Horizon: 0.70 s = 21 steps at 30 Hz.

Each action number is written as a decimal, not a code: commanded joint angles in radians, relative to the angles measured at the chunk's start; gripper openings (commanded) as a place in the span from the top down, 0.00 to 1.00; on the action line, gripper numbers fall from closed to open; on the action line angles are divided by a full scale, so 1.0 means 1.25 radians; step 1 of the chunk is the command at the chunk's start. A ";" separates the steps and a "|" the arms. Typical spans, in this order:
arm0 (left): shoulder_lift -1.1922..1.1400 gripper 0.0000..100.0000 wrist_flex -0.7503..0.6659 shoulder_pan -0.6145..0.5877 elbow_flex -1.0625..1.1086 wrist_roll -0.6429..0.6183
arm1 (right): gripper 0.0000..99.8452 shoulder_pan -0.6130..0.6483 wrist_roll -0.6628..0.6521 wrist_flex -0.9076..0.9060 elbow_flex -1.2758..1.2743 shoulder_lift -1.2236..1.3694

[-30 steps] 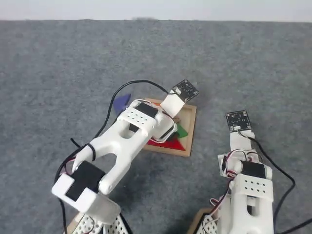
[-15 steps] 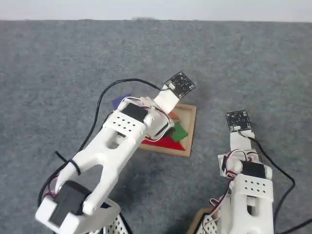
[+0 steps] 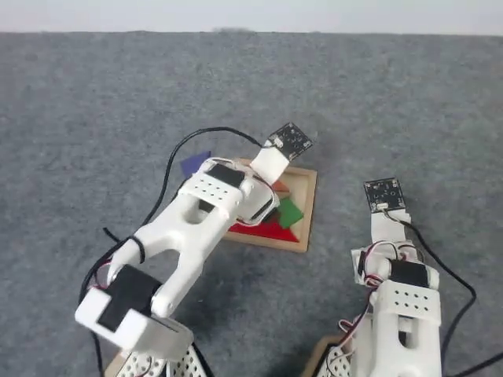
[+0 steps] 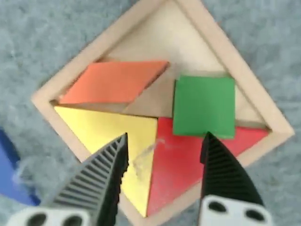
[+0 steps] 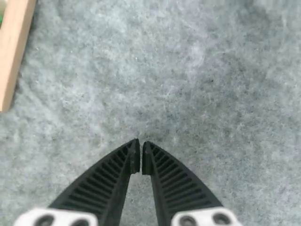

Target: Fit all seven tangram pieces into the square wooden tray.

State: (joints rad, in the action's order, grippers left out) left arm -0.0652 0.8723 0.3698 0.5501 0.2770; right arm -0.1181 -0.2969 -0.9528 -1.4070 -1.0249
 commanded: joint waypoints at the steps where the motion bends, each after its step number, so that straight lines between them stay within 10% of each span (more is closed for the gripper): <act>1: -0.039 0.76 -0.017 -0.004 -0.055 0.007 | 0.97 0.004 -0.012 0.013 0.004 -0.017; 11: -0.038 0.78 -0.001 -0.005 -0.073 0.005 | 0.97 0.004 -0.012 0.013 0.004 -0.017; 21: 0.368 0.78 0.203 -0.086 -0.037 -0.107 | 0.97 0.003 -0.023 0.009 0.016 -0.017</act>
State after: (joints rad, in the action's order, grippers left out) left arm 0.2171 1.0579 0.3284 0.4841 0.2079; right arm -0.1181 -0.2969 -0.9528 -1.4070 -1.0249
